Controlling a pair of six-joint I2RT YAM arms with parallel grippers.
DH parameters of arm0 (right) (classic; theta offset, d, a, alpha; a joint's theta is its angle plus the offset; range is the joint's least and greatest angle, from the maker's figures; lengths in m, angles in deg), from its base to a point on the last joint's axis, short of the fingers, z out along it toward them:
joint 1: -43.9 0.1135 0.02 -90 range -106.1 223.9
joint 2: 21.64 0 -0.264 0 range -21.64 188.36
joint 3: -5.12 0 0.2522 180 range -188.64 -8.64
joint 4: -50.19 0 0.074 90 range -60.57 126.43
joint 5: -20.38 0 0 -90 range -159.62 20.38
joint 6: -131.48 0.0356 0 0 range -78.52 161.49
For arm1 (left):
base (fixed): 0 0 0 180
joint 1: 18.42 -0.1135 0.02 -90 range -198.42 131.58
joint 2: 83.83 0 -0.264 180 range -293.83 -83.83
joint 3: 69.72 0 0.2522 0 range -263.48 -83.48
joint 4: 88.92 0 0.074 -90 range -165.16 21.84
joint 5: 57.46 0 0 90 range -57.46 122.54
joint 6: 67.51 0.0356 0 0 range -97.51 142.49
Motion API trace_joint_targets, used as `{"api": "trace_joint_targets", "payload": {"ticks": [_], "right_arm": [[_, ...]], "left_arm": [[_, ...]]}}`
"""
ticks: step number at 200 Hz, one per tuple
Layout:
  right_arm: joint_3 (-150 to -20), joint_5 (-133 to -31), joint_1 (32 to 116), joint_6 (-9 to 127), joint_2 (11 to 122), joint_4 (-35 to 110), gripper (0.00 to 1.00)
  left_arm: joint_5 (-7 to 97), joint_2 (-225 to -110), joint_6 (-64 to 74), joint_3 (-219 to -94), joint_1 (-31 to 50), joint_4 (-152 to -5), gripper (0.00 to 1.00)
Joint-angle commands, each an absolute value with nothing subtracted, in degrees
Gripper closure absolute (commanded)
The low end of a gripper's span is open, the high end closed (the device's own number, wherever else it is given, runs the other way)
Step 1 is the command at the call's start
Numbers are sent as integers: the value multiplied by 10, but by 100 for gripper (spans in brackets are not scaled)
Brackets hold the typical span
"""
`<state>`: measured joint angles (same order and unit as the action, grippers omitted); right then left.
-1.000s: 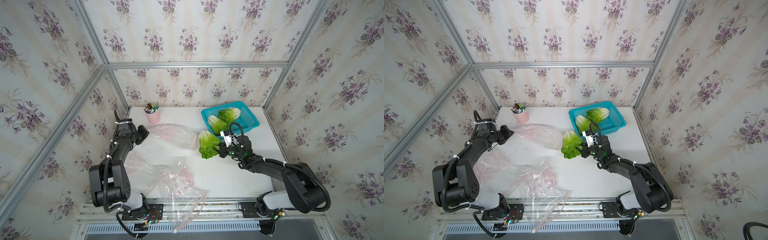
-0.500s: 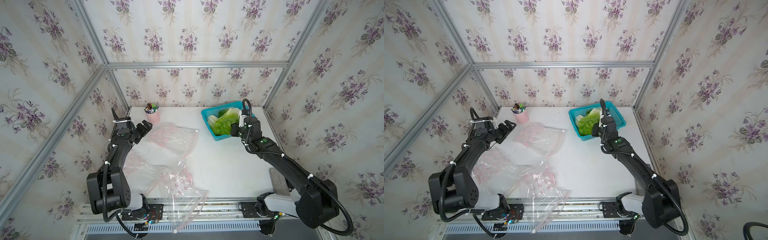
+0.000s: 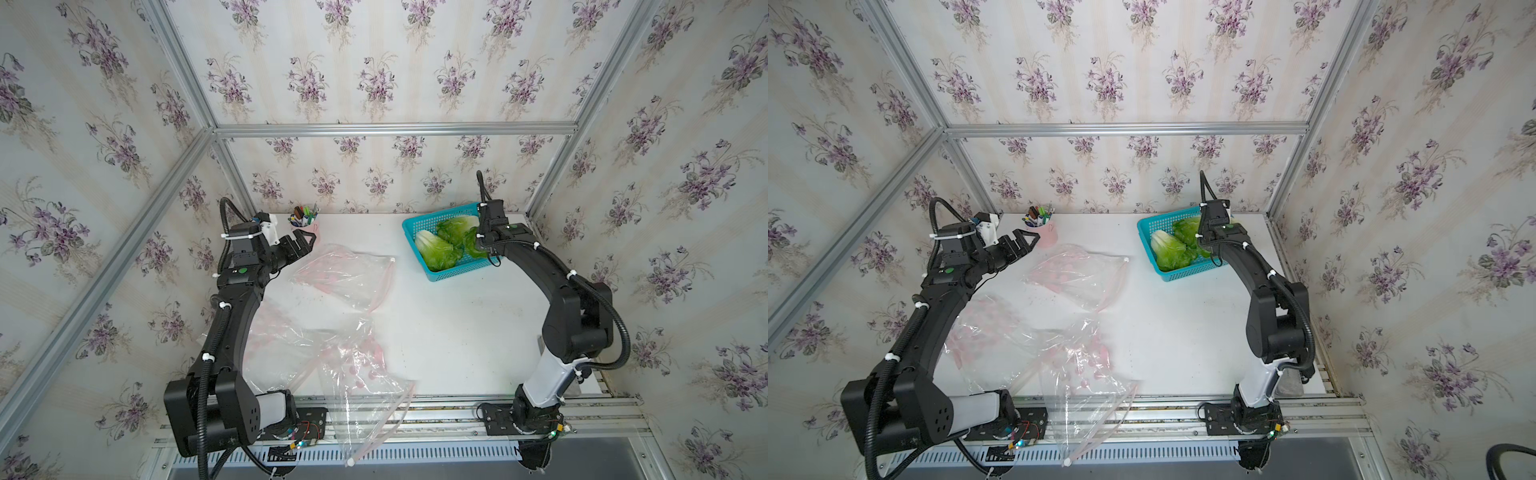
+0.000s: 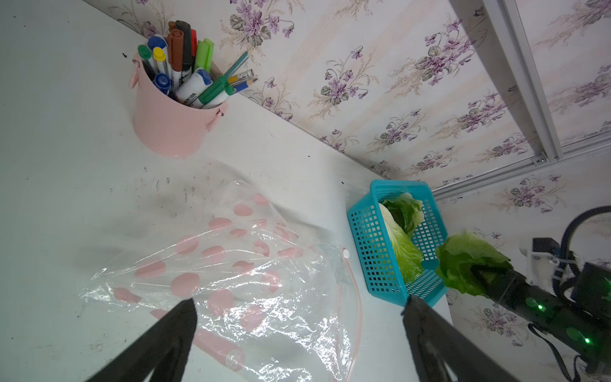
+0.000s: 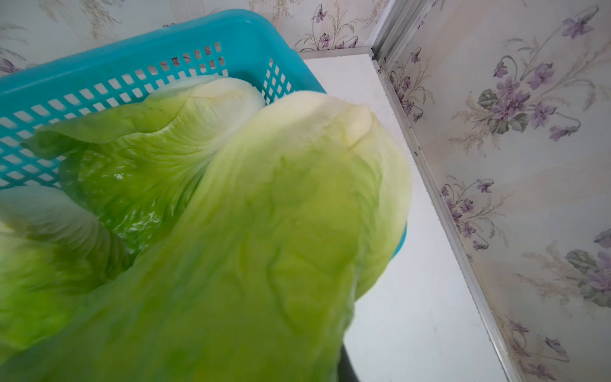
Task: Open the zip-top bag and take out the chinese cabbages
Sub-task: Place the Chinese cabbage in the basket.
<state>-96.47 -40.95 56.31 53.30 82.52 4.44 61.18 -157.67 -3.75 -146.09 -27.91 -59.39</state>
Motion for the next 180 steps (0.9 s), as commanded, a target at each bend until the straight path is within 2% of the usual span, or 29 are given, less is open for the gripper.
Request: {"api": "trace_joint_targets", "payload": {"ticks": [1,41,102,180], "right_arm": [[-1020,-369,562,517,870,1,100],[-1121,-391,569,547,943,-87,100],[-1146,-436,576,602,1003,-140,100],[-1190,-350,571,579,1073,-177,100]], "left_arm": [[647,-1578,-26,-1469,-275,-592,1],[670,-1586,-32,-1473,-263,-593,1],[683,-1590,-37,-1476,-261,-590,1],[692,-1599,-41,-1480,-261,-585,1]]}}
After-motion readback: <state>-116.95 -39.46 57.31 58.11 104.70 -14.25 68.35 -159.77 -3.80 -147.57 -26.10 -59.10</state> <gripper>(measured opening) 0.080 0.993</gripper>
